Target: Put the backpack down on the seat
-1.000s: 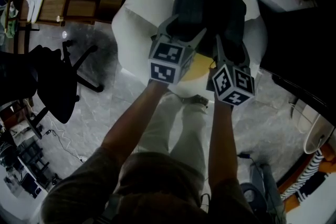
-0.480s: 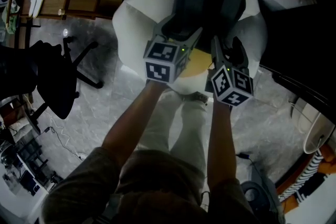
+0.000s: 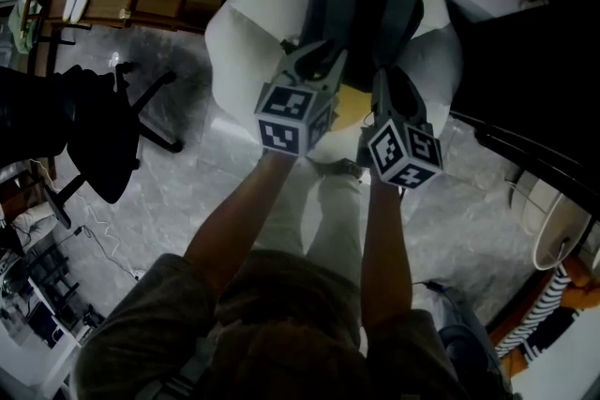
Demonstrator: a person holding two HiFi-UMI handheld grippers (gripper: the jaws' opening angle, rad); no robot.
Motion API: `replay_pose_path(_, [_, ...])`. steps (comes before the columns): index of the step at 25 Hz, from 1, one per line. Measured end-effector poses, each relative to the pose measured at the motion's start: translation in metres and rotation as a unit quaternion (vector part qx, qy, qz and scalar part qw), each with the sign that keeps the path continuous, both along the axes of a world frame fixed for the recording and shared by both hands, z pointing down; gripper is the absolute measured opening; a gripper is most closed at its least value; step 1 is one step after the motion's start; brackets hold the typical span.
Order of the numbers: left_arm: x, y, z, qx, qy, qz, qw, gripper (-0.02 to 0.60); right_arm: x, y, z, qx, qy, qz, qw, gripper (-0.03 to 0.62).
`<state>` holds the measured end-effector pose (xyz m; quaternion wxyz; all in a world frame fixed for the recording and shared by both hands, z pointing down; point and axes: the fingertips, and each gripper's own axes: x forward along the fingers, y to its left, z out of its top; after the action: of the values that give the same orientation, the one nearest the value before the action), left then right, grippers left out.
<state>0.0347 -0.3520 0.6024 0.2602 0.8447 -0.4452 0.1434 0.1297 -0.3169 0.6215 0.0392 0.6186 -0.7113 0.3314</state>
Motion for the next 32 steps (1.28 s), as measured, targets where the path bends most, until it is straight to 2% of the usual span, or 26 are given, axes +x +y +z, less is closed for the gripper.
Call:
replay_pose_path(4, [0.005,0.010,-0.022,-0.010,0.010,-0.009,0.9999,0.007,0.000,0.011,-0.021,-0.003,-0.003,0.003,1.000,0.005])
replay_pose_path(10, [0.008,0.032,-0.049,-0.050,-0.007,-0.018,0.9986,0.000,0.009,0.028,-0.055,-0.018,-0.023,0.009,1.000,0.001])
replay_pose_path(13, [0.008,0.043,-0.067,-0.057,-0.022,-0.014,0.9980,0.000,0.012,0.038,-0.075,-0.022,-0.030,0.010,0.999,0.000])
replay_pose_path(17, [0.013,0.057,-0.095,-0.063,-0.028,0.000,0.9976,0.000,0.009,0.050,-0.100,-0.030,-0.033,-0.001,0.999,0.000])
replay_pose_path(23, [0.030,0.090,-0.131,-0.074,-0.011,0.045,0.9962,0.000,-0.011,0.074,-0.130,-0.037,-0.029,-0.046,0.998,0.000])
replay_pose_path(28, [0.026,0.114,-0.162,-0.061,0.000,0.066,0.9959,0.000,-0.023,0.091,-0.168,-0.015,-0.035,-0.081,0.996,0.000])
replay_pose_path(32, [0.026,0.126,-0.192,-0.039,0.015,0.097,0.9944,0.000,-0.028,0.101,-0.208,0.019,-0.039,-0.121,0.992,0.000])
